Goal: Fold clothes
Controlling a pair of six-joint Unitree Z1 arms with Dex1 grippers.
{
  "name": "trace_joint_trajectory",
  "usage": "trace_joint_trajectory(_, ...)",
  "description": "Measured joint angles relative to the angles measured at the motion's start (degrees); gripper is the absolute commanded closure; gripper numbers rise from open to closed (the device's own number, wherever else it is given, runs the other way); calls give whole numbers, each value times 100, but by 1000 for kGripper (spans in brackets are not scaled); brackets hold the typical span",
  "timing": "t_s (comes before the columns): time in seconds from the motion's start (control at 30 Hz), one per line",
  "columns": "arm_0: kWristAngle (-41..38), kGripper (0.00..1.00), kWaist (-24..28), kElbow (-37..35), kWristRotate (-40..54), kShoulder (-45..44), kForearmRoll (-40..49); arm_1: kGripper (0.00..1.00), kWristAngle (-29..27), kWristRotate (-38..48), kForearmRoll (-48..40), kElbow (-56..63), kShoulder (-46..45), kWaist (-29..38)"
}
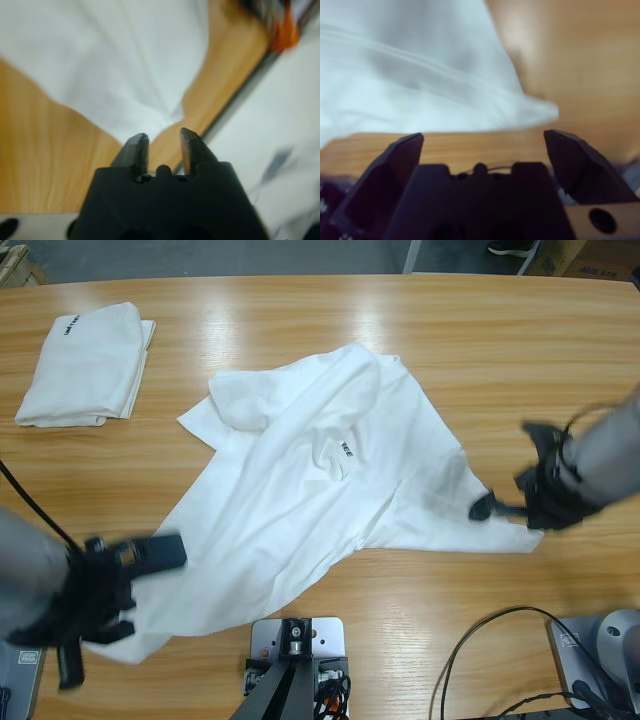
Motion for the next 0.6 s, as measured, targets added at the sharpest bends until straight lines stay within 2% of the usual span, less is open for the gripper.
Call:
trace_joint_trajectory(0.1,544,55,271,-278,-1087,-358,-139,82,0,-1552,21,-724,-11,0)
trace_joint_trajectory(0.2,803,64,423,-375,-1662,-482,-349,82,48,-3173,37,-1218,86,0)
trace_joint_trajectory(0.33,852,64,468,-378,-2044,74,-942,82,702,-4879,-147,-1492,535,-17)
trace_joint_trajectory(0.47,860,61,520,-565,-2169,1253,-1513,82,1125,-6000,-443,-1514,1035,-38)
trace_joint_trajectory(0.6,929,59,695,-734,-2169,1865,-1764,90,1182,-6385,-617,-1515,1262,-153)
